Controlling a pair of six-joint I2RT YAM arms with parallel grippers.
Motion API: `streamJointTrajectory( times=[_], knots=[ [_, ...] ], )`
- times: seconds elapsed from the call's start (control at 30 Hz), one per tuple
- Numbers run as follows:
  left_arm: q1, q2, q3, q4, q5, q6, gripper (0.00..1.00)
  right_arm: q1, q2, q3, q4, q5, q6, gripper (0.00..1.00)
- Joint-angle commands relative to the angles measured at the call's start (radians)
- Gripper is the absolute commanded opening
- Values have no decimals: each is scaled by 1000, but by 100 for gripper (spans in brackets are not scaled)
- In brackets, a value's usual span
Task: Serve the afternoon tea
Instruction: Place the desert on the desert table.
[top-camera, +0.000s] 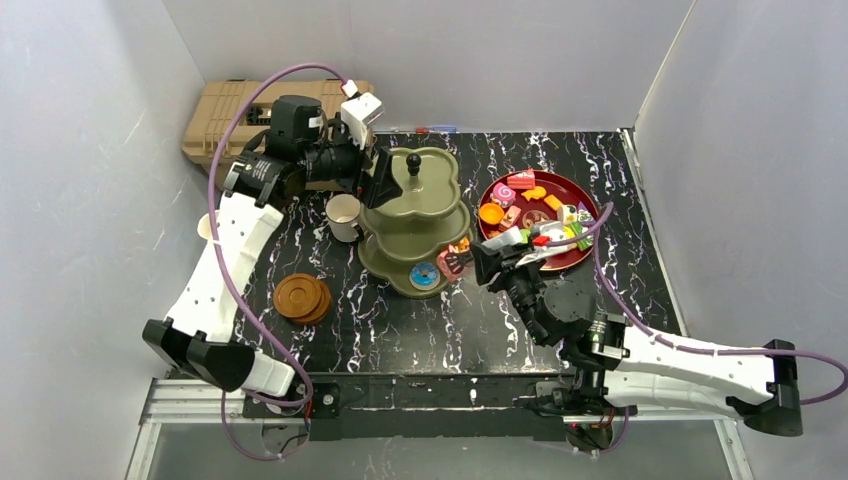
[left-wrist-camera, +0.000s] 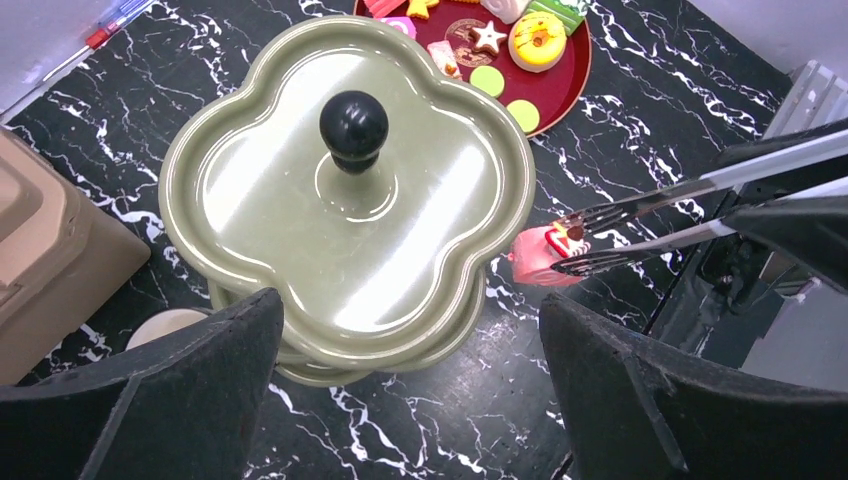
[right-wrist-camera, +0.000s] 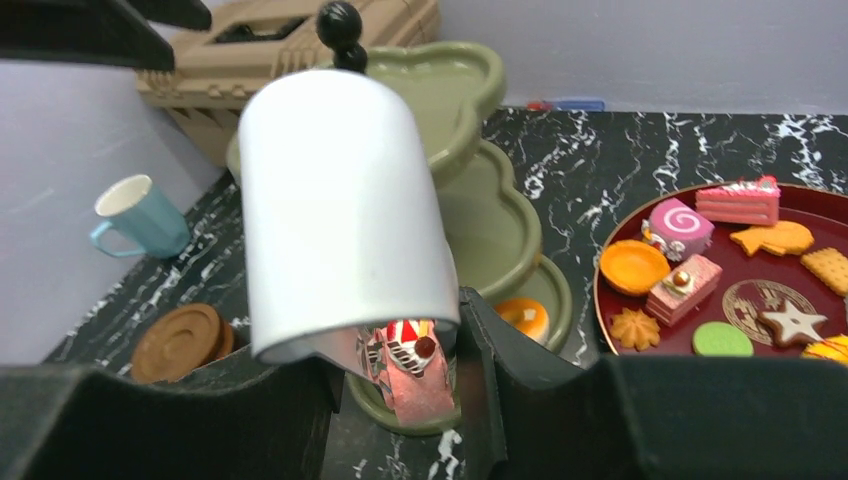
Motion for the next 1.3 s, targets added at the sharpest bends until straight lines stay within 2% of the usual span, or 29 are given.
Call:
streamJointTrajectory(
  times=[0.0,0.37,0.73,1.0,1.27],
  knots=[
    [0,-69,-33,20,-28,14,98,5,47,101,85,-35,-7,1],
    [0,-89,-29,-19,-99,17,98,5,266,171,376,8,-145,1],
    [0,-93,-37,-19,-112,18,98,5,290,173,460,40,-200,1],
    [0,-98,-30,-19,-118,15,98,5,347,129,622,95,-203,1],
    [0,-104,-30,-19,-122,18,98,5,400,110,691,131,-203,3]
  ],
)
